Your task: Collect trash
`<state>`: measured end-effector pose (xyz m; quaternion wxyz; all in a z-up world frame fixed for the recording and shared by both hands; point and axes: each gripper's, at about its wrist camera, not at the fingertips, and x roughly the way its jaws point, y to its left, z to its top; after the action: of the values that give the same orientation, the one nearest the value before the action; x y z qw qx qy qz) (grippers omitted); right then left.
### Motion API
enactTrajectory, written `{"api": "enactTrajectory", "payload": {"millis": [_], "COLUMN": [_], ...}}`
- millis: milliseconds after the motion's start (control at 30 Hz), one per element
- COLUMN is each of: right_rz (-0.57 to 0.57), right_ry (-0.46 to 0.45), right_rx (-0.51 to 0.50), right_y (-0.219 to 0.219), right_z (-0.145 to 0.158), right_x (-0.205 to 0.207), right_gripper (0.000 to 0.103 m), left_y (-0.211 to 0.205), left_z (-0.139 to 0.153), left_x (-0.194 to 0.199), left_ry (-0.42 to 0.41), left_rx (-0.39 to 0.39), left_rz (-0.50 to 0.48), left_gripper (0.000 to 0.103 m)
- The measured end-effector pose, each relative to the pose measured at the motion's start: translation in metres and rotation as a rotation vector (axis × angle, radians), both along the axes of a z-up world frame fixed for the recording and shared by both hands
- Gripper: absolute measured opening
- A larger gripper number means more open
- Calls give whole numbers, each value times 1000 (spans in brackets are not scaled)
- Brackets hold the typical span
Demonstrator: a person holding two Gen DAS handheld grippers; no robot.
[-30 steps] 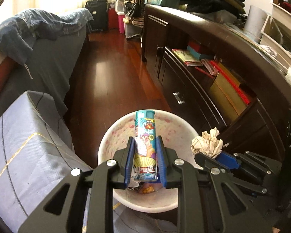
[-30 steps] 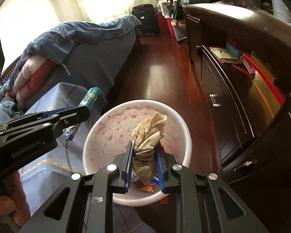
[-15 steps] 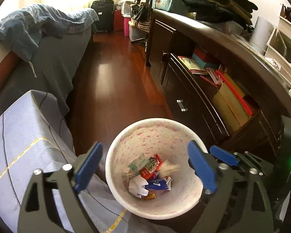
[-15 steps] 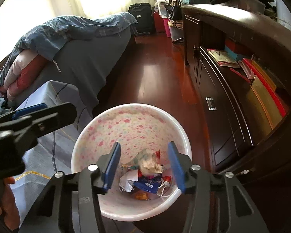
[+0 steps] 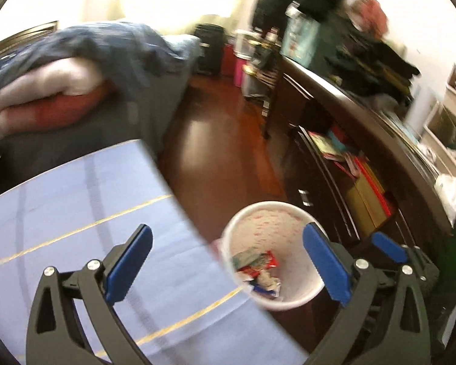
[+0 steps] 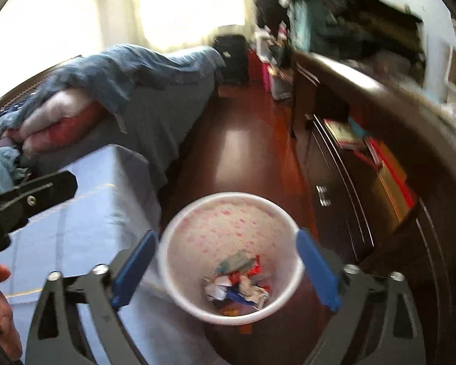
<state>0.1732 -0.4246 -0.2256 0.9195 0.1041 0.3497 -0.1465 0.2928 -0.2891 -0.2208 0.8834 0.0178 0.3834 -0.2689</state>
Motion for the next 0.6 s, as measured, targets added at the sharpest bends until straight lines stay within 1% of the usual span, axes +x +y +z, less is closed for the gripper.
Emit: {"api": "enactTrajectory", "payload": {"millis": [133, 167, 267, 367, 433, 533, 600], "right_rz": [58, 71, 135, 198, 252, 318, 363], "right_ry": [-32, -34, -51, -73, -108, -163, -199], "right_rx": [-20, -14, 18, 20, 15, 17, 22], "right_y": [43, 53, 84, 117, 141, 172, 189], "right_z": [25, 31, 48, 64, 79, 101, 114], "right_x": [-11, -15, -26, -39, -51, -68, -79], "right_gripper": [99, 99, 99, 99, 99, 99, 99], "left_y": [61, 84, 129, 176, 205, 251, 272], "left_z": [20, 28, 44, 64, 80, 107, 123], "left_x": [-20, -29, -49, -77, -96, -133, -155], "left_ry": [-10, -24, -67, -116, -144, -187, -223], "left_rx": [0, -2, 7, 20, 9, -40, -61], "left_rz": [123, 167, 264, 368, 429, 514, 562], "left_gripper": [99, 99, 99, 99, 99, 99, 99]}}
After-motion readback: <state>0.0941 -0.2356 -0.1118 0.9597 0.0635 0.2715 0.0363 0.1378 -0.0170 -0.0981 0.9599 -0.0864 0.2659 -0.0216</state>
